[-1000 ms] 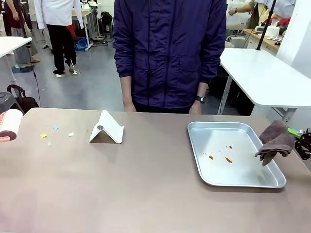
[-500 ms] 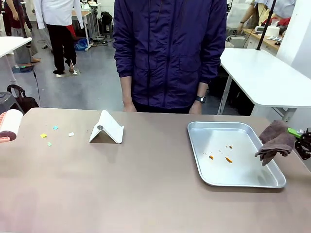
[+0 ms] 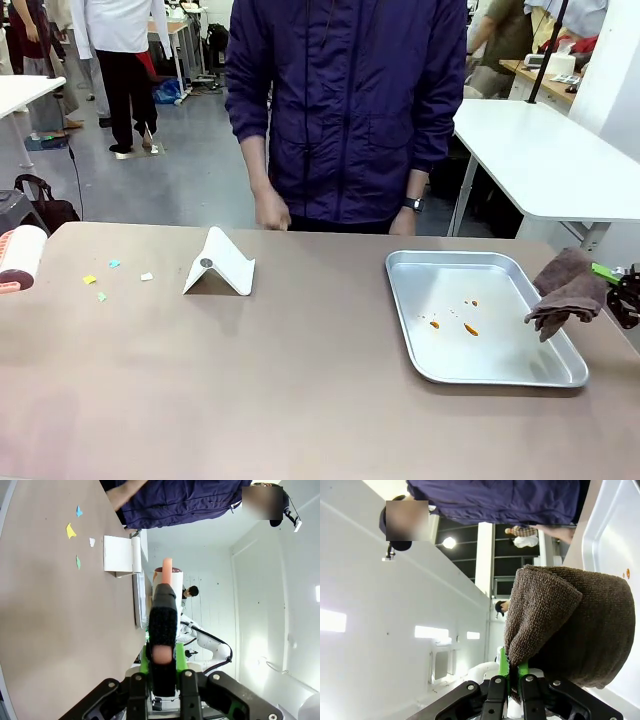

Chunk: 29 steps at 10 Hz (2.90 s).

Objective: Clean the surface of the table.
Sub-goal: If a person points to the right, clean the right side of the table with your right hand, and if they point to the left, clean the left side with your left hand.

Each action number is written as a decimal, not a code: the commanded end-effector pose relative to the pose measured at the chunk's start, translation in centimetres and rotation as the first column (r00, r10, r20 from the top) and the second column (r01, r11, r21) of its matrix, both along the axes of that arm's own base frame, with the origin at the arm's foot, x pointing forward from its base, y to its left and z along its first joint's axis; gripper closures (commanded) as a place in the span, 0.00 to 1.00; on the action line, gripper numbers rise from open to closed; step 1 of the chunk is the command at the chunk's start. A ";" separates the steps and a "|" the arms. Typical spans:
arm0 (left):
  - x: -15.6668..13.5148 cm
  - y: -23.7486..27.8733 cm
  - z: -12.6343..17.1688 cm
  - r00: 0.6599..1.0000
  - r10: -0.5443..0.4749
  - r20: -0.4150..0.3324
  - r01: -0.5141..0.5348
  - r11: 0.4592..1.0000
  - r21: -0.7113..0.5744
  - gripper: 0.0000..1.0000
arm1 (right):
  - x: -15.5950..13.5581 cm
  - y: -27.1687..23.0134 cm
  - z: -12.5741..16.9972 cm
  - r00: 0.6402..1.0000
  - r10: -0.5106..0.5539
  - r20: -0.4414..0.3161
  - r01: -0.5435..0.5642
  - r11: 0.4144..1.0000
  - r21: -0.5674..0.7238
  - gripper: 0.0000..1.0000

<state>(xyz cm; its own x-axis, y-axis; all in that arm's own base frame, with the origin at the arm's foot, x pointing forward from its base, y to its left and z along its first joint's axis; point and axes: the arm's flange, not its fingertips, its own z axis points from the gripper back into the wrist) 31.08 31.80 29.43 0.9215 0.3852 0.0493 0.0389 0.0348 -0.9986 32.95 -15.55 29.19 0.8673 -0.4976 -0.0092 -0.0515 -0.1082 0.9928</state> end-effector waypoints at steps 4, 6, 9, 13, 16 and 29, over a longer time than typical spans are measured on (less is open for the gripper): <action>-0.2 0.1 0.3 1.000 -0.009 -0.008 0.009 1.000 -0.001 1.00 | 0.1 0.1 0.7 1.000 0.013 -0.011 -0.013 1.000 -0.010 1.00; -0.2 0.1 0.3 1.000 -0.009 -0.008 0.009 1.000 -0.001 1.00 | 0.1 0.1 0.7 1.000 0.013 -0.011 -0.013 1.000 -0.010 1.00; -0.2 0.1 0.3 1.000 -0.009 -0.008 0.009 1.000 -0.001 1.00 | 0.1 0.1 0.7 1.000 0.013 -0.011 -0.013 1.000 -0.010 1.00; -0.2 0.1 0.3 1.000 -0.009 -0.008 0.009 1.000 -0.001 1.00 | 0.1 0.1 0.7 1.000 0.013 -0.011 -0.013 1.000 -0.010 1.00; 0.7 -0.4 0.5 0.994 0.101 -0.050 -0.097 0.992 0.079 0.78 | 0.1 0.1 0.7 1.000 0.013 -0.011 -0.013 1.000 -0.010 1.00; 3.8 -5.1 2.0 0.929 0.353 -0.109 -0.264 0.840 0.474 0.78 | 0.1 0.1 0.7 1.000 0.013 -0.011 -0.013 1.000 -0.010 1.00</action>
